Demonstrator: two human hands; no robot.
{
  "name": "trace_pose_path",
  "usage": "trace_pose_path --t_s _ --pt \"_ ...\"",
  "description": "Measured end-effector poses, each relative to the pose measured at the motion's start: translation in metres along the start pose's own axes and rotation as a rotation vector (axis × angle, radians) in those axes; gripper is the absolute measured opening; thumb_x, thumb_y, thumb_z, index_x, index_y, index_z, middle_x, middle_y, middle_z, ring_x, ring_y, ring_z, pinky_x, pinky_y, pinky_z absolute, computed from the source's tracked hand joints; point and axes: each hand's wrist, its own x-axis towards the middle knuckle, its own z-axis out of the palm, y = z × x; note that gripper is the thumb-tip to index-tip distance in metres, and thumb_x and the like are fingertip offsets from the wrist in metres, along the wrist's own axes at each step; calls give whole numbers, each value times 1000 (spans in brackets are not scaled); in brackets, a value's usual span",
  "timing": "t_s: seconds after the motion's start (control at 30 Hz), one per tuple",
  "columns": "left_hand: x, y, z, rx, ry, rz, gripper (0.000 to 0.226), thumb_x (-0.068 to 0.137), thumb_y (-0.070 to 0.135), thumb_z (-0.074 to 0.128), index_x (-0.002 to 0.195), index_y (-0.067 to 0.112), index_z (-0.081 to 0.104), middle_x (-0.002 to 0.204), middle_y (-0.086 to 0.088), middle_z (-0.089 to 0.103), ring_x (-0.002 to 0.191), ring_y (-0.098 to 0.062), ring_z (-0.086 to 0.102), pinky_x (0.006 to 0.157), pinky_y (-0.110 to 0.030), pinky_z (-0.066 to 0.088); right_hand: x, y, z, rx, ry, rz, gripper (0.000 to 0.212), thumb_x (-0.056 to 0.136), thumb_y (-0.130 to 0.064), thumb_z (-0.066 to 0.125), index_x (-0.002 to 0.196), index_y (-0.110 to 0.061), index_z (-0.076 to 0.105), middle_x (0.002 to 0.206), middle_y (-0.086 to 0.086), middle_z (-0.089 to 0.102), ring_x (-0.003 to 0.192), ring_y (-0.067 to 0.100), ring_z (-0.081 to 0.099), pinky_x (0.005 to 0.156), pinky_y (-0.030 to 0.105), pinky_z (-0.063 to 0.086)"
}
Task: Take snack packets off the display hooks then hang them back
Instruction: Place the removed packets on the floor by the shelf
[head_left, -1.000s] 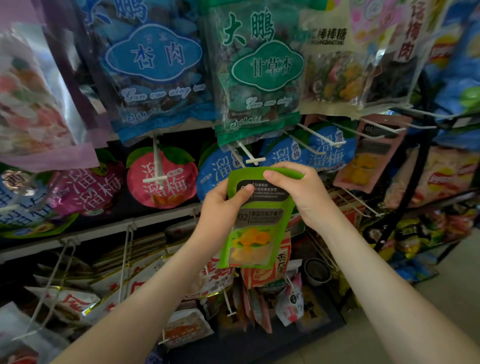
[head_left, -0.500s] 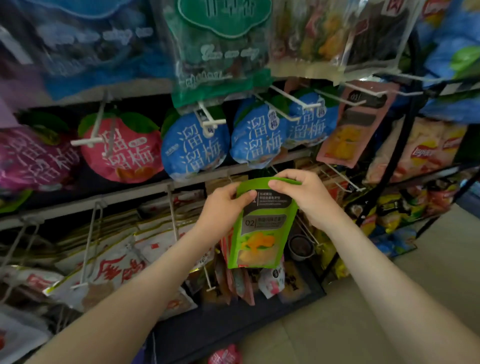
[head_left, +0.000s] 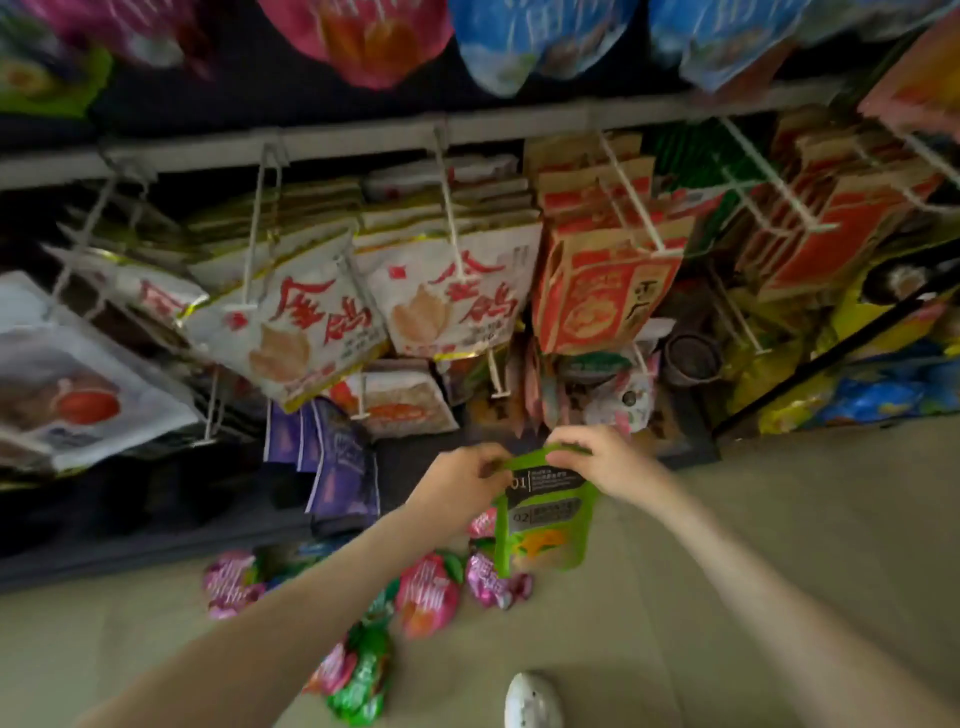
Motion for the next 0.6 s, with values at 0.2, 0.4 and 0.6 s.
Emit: trace_pose_path --t_s 0.2,0.4,0.6 --pt "-4 -133 89 94 -144 -76 41 84 30 47 123 23 58 111 -5 67 102 -25 63 88 -27 45 30 110 127 -151 -71 82 10 90 -17 59 93 -10 66 83 1 64 79 12 56 65 9 35" --pt "38 -234 172 232 -230 -55 53 84 32 40 137 27 44 133 -7 55 117 -25 55 97 -31 42 80 219 205 -225 100 192 11 90 -15 59 94 -9 67 85 15 69 81 29 65 68 31 38" --pt "91 -324 236 299 -220 -130 51 93 16 47 141 27 36 143 -5 42 118 -23 54 101 -32 43 144 301 245 -443 316 278 15 92 -16 53 103 -14 64 98 12 70 95 31 60 85 36 38"
